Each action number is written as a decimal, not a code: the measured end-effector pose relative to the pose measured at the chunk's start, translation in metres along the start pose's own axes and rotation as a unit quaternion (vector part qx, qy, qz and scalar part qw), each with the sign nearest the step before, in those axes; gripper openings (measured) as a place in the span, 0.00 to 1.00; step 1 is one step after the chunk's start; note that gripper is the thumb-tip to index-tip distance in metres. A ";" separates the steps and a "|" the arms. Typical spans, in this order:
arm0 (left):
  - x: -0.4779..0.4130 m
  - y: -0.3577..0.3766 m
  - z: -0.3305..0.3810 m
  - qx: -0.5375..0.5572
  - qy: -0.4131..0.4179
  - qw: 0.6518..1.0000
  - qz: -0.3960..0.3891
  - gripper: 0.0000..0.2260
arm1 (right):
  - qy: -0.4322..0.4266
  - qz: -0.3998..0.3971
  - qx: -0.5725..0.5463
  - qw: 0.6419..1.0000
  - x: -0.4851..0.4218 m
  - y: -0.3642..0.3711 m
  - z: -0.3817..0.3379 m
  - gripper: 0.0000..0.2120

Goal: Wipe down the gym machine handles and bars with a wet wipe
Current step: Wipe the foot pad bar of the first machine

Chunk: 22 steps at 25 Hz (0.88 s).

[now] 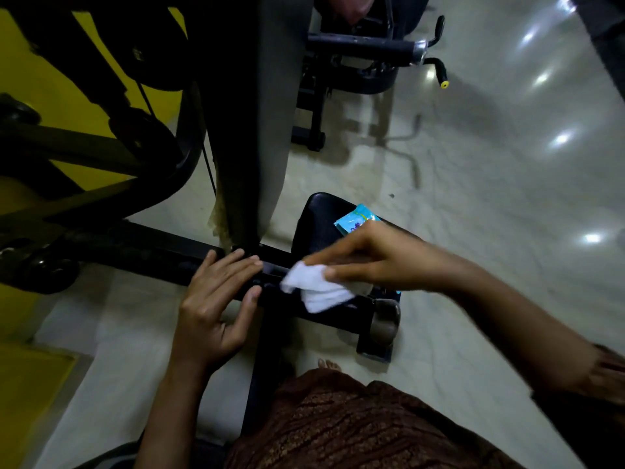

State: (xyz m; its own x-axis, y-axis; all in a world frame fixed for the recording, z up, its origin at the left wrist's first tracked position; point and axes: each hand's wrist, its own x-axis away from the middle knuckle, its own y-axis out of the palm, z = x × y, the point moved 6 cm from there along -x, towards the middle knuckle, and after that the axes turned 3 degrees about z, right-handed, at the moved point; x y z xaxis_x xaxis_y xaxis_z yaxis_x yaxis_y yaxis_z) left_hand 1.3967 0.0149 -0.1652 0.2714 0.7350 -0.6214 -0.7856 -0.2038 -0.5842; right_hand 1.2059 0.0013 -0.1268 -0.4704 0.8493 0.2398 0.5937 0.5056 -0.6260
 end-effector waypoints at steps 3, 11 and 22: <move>0.000 0.000 0.001 -0.002 0.003 1.000 -0.006 0.13 | -0.019 -0.031 0.001 0.999 -0.012 0.028 0.008 0.17; 0.000 0.000 -0.001 0.005 -0.002 1.000 -0.001 0.14 | 0.046 -0.128 0.049 0.990 0.036 -0.036 0.011 0.08; 0.000 -0.010 -0.004 -0.003 -0.013 1.000 0.013 0.13 | -0.207 0.054 0.238 0.948 0.031 0.037 -0.036 0.21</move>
State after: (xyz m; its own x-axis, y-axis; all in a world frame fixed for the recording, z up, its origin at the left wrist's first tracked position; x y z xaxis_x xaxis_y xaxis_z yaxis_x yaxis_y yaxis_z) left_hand 1.4071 0.0139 -0.1613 0.2371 0.7460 -0.6223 -0.7887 -0.2262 -0.5717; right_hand 1.2370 0.0519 -0.1156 -0.6974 0.7104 -0.0942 0.3379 0.2101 -0.9175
